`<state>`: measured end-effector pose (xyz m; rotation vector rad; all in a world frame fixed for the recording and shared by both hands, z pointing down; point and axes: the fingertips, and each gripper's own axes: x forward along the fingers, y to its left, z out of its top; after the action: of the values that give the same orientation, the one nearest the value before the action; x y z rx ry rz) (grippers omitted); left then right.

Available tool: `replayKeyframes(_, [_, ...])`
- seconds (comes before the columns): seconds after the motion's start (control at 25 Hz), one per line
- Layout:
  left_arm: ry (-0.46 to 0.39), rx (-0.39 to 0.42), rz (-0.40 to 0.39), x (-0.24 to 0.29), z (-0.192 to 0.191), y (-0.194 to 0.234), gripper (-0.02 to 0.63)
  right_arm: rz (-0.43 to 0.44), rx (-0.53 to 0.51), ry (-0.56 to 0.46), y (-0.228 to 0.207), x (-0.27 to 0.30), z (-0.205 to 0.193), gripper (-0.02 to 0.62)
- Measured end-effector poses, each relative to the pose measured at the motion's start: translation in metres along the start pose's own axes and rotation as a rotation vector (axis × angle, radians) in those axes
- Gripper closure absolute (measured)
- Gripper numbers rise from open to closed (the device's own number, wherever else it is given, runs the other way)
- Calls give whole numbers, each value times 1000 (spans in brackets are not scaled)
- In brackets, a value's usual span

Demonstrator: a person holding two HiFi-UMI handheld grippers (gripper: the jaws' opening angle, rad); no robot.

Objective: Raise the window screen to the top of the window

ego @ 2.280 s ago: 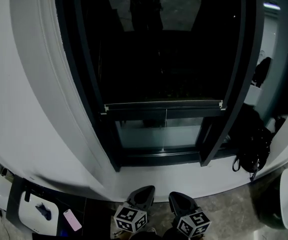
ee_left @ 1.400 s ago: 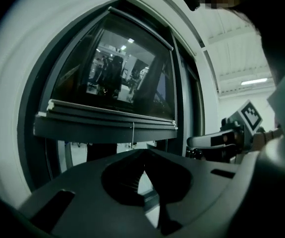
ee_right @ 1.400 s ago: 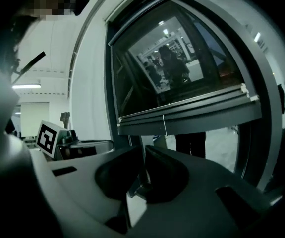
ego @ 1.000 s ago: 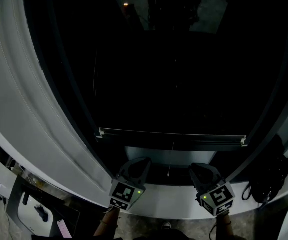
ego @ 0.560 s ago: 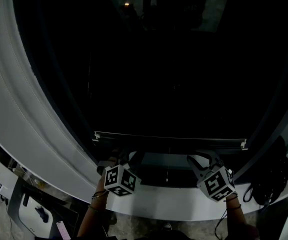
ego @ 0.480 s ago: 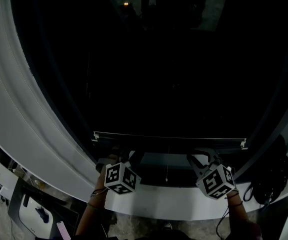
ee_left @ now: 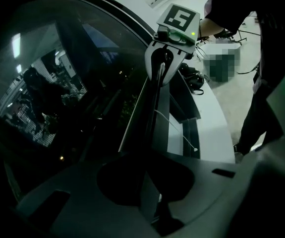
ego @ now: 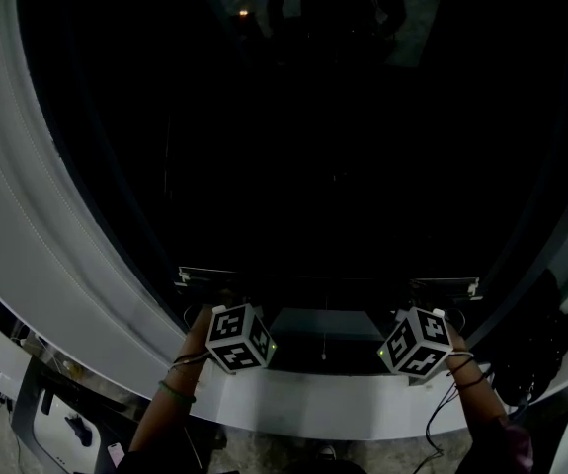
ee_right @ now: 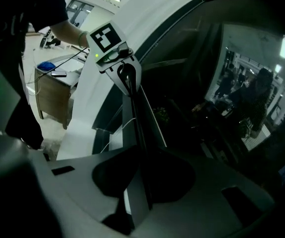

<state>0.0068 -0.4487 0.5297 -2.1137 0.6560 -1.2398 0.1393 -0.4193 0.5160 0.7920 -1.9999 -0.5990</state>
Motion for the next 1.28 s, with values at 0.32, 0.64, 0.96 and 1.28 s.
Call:
replayKeyframes(0.32, [4,14,-39,2,2,-2,578,28,-55,99,4,13,2,562])
replayKeyframes(0.64, [46,-45,-8,2,1,1,575,121,115,154,0,13,5,566])
replayKeyframes(0.96, [-115,-188,18,-20,13,19,560,29,49,122,-12,-3,18,565])
replayKeyframes(1.28, [-269,-165,207,-91,64,113,554,-195,-9,28,-102,-70,76,563])
